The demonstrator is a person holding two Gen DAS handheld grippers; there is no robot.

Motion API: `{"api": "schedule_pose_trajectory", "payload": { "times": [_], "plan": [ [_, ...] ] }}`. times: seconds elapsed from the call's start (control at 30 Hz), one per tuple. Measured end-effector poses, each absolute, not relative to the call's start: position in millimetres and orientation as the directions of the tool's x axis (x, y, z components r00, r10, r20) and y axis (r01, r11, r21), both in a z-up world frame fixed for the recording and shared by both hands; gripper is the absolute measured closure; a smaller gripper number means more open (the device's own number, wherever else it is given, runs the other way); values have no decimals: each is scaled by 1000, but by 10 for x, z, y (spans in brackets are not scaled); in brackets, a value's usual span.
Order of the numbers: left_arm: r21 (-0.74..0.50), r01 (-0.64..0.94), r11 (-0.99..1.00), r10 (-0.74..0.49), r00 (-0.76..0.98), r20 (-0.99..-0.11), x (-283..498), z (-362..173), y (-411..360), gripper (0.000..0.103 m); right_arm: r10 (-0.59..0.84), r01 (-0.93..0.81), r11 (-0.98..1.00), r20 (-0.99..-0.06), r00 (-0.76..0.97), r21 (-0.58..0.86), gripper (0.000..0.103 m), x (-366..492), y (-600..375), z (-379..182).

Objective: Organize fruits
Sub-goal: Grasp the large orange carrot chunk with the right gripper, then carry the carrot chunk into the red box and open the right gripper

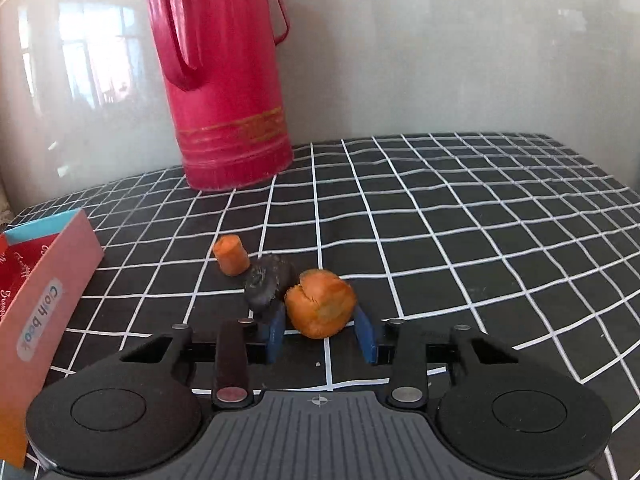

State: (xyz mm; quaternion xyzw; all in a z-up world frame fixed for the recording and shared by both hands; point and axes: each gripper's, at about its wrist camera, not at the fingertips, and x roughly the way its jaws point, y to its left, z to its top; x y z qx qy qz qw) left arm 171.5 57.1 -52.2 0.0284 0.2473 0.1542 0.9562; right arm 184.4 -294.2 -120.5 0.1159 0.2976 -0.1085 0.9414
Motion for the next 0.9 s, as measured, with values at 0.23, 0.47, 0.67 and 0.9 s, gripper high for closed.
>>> {"api": "schedule_pose_trajectory", "payload": {
  "times": [0.23,0.47,0.67,0.9],
  "plan": [
    [125,-311,942,333,817,-471,1701,-536,660,17,-139,250,961,-580,803,117,66,1852,-2864,-1220],
    [115,-338,934,351,806,-476,1689,-537,746,17,-113,205,972,-528,842,119,66,1740,-2728,-1155],
    [109,-365,925,370,790,-489,1665,-551,841,16,-8,90,981,-430,903,171,66,1600,-2477,-974],
    [121,-411,904,413,764,-496,1581,-574,1033,16,215,-166,971,-324,921,170,66,1408,-1875,-730]
  ]
}}
